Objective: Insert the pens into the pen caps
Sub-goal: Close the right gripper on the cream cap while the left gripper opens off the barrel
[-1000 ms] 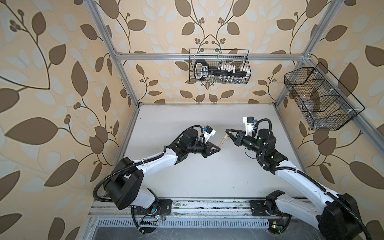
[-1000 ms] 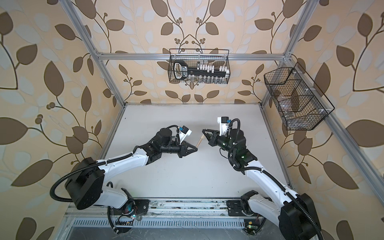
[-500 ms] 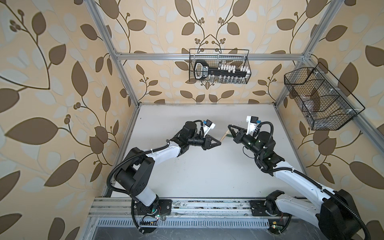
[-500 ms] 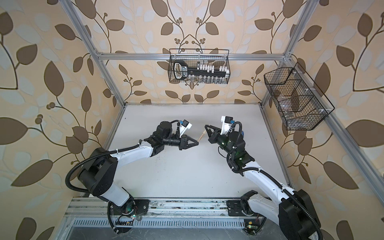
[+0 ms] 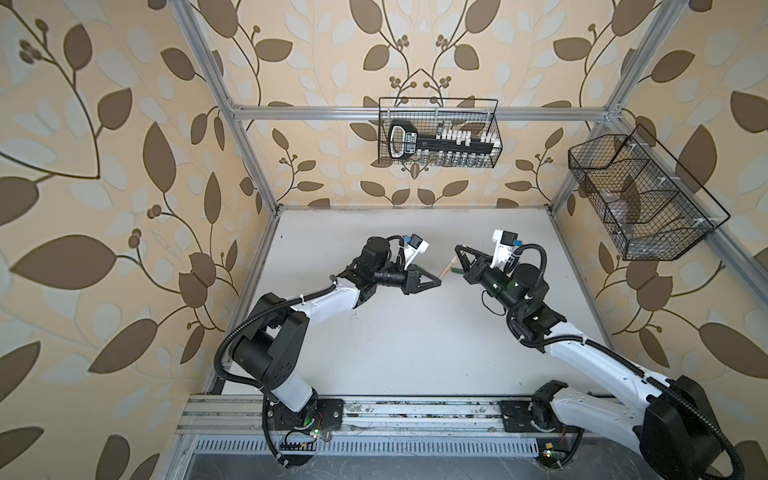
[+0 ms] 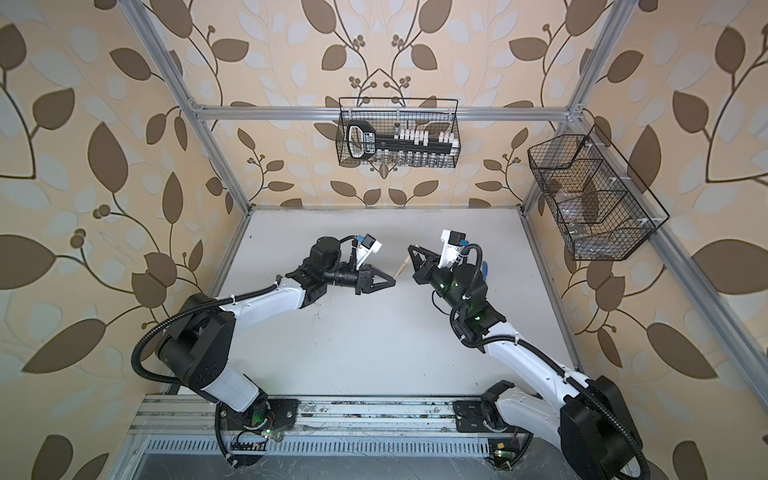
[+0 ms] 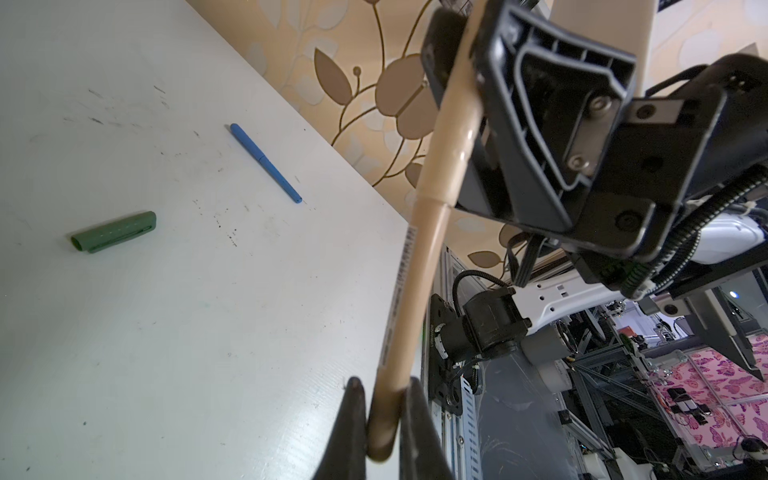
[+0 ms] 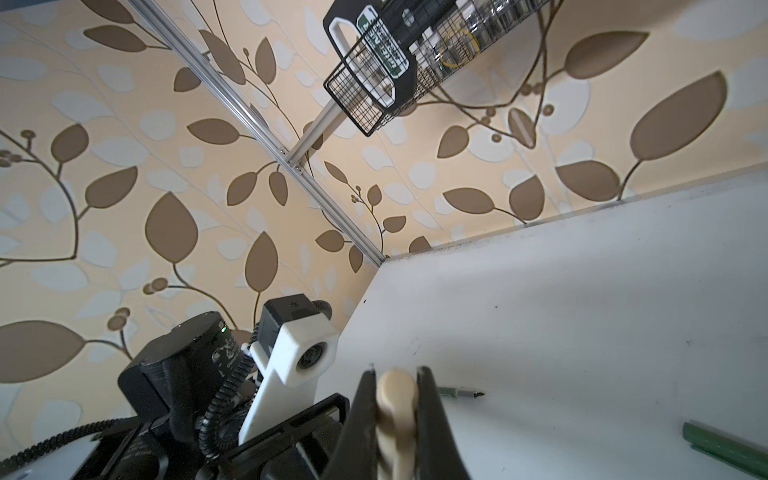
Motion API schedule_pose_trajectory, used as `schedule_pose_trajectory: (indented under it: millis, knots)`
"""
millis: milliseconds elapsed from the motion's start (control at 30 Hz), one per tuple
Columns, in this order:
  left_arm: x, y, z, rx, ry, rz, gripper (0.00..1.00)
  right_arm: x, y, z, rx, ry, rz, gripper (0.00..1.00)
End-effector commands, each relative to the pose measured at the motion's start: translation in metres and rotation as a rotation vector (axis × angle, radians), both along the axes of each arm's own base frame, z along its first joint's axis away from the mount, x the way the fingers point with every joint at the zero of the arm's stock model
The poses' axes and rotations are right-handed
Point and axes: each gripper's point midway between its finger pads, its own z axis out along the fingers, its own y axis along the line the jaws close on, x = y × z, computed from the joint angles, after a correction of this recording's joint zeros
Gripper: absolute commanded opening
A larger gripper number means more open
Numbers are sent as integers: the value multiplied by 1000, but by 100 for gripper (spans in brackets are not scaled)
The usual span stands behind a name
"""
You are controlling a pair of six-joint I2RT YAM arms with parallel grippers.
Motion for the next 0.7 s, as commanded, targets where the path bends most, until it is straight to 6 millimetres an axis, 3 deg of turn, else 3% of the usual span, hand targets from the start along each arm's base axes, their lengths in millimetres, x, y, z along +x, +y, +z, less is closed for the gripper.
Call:
schedule_pose_trajectory:
  millis: [0,267,400,533,667]
  knots:
    - [63,33,197,-375,-471,306,0,-99,51,-160,-268,507,433,0]
    - [60,33,215,-437,-490,274,0,-104,61,-169,-292,524,452,0]
    - [60,33,214,-414,-489,271,0,-106,62,-172,-321,531,459,0]
    - [59,31,199,-381,-445,257,0,-102,53,-170,-359,539,421,0]
    - [64,29,166,-310,-366,274,0,-85,37,-153,-346,518,355,0]
